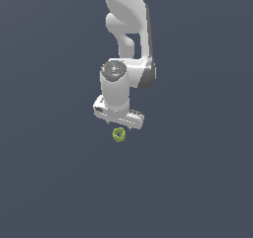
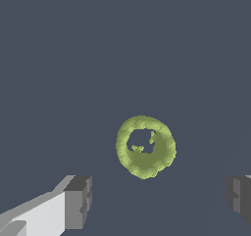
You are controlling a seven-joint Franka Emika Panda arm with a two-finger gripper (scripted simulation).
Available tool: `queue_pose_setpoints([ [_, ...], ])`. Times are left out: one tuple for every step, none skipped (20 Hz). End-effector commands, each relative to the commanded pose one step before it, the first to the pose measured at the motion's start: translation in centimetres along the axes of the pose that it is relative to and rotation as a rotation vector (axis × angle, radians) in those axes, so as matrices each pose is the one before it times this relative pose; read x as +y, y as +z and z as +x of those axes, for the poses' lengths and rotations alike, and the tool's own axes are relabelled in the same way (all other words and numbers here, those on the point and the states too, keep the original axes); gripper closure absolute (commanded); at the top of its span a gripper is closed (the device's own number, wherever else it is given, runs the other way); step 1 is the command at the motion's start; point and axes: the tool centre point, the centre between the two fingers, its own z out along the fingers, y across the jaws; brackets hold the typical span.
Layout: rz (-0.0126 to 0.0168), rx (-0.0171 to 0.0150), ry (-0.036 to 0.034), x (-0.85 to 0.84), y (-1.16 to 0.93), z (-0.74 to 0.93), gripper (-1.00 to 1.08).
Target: Pick up the object and move it to a goal position.
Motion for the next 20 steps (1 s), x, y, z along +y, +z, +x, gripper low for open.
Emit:
queue_pose_setpoints([
  [0.00194, 0.00862, 0.04974, 0.017, 0.864, 0.264, -0.92],
  [0.00062, 0.00286, 0.01649, 0.006, 0.288, 0.082, -0.92],
  [0.00056, 0.00260, 0.01493, 0.007, 0.261, 0.073, -0.92],
  [0.00049, 0.00234, 0.01335, 0.006, 0.233, 0.064, -0.92],
  [0.00043, 0.00207, 0.01178, 0.006, 0.206, 0.055, -0.92],
  [0.00037, 0.00180, 0.01020, 0.005, 0.178, 0.047, -0.92],
  [0.00031, 0.00153, 0.00865, 0.005, 0.151, 0.039, -0.92],
  [0.00025, 0.00125, 0.00704, 0.003, 0.124, 0.031, -0.92],
  [0.00020, 0.00098, 0.00552, 0.005, 0.096, 0.025, -0.92],
  [0.00014, 0.00070, 0.00390, 0.001, 0.069, 0.017, -0.92],
  [0.00009, 0.00043, 0.00240, 0.004, 0.041, 0.011, -0.92],
  [0.00002, 0.00012, 0.00068, -0.006, 0.015, 0.001, -0.92],
  [-0.00048, -0.00149, -0.00497, 0.009, -0.053, -0.039, -0.92],
  [0.00000, 0.00000, 0.00000, -0.002, 0.040, -0.001, -0.92],
  [0.00000, 0.00000, 0.00000, -0.006, 0.119, -0.004, -0.92],
  [0.00004, 0.00013, 0.00047, 0.017, 0.189, 0.003, -0.92],
  [0.00000, 0.00000, 0.00000, -0.013, 0.275, -0.011, -0.92],
  [0.00003, 0.00013, 0.00047, 0.010, 0.344, -0.005, -0.92],
  [0.00003, 0.00013, 0.00047, 0.007, 0.420, -0.009, -0.92],
  [0.00004, 0.00018, 0.00067, 0.016, 0.491, -0.010, -0.92],
])
